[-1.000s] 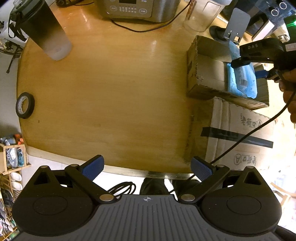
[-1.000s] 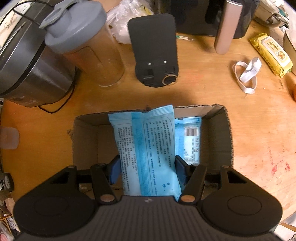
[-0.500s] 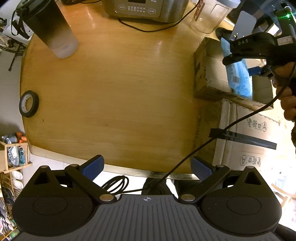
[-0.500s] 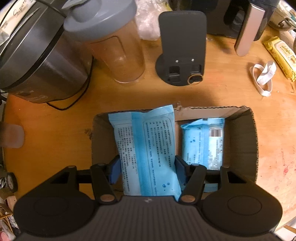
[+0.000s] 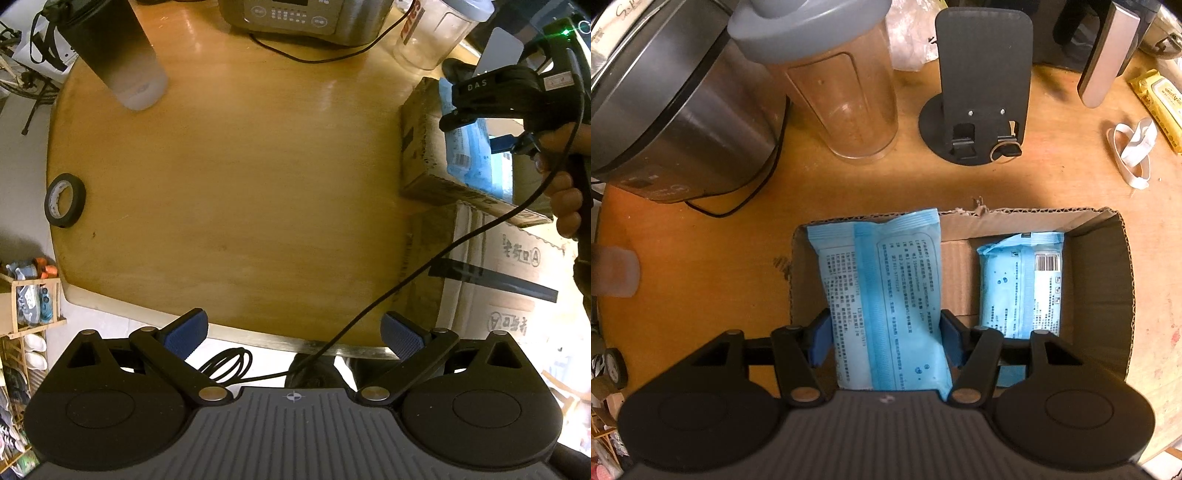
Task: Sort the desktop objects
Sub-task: 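Lower the held packet into the box beside the first packet, then open the right gripper to release the packet in the box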
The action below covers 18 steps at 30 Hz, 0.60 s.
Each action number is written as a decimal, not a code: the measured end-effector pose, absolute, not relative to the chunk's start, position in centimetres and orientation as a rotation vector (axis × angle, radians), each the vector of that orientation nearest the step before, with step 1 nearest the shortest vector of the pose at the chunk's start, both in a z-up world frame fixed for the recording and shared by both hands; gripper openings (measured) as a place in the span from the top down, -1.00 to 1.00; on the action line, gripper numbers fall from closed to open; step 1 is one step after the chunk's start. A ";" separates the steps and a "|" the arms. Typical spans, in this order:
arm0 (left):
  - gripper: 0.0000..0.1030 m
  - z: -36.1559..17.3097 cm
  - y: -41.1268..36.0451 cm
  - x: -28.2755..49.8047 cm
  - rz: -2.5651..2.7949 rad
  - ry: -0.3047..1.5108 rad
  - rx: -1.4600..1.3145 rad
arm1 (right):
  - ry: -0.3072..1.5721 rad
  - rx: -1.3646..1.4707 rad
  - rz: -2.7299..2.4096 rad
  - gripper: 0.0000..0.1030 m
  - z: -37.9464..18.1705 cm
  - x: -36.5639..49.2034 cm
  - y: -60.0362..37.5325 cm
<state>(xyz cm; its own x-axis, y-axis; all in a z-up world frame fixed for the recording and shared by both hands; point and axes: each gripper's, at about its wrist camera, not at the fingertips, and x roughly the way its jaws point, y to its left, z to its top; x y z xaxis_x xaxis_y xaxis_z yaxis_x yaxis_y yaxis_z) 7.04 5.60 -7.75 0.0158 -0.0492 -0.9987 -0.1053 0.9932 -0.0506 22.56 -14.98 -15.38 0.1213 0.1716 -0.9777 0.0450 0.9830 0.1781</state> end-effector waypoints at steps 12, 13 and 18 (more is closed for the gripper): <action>-1.00 -7.9 5.6 7.0 0.045 1.557 -0.125 | 1.434 0.120 0.091 -1.00 -16.0 22.7 -14.4; -1.00 -7.9 5.6 7.0 0.045 1.557 -0.126 | 1.435 0.122 0.091 -1.00 -15.9 22.8 -14.5; -1.00 -7.8 5.4 7.0 0.040 1.554 -0.127 | 1.444 0.118 0.097 -1.00 -15.7 22.6 -14.6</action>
<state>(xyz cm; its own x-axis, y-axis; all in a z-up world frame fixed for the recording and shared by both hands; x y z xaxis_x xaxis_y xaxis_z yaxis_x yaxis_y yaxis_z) 6.99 5.37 -7.80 0.0179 -0.0550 -0.9983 -0.1060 0.9928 -0.0566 22.62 -14.61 -15.69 0.1247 0.1372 -0.9827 0.0048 0.9903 0.1389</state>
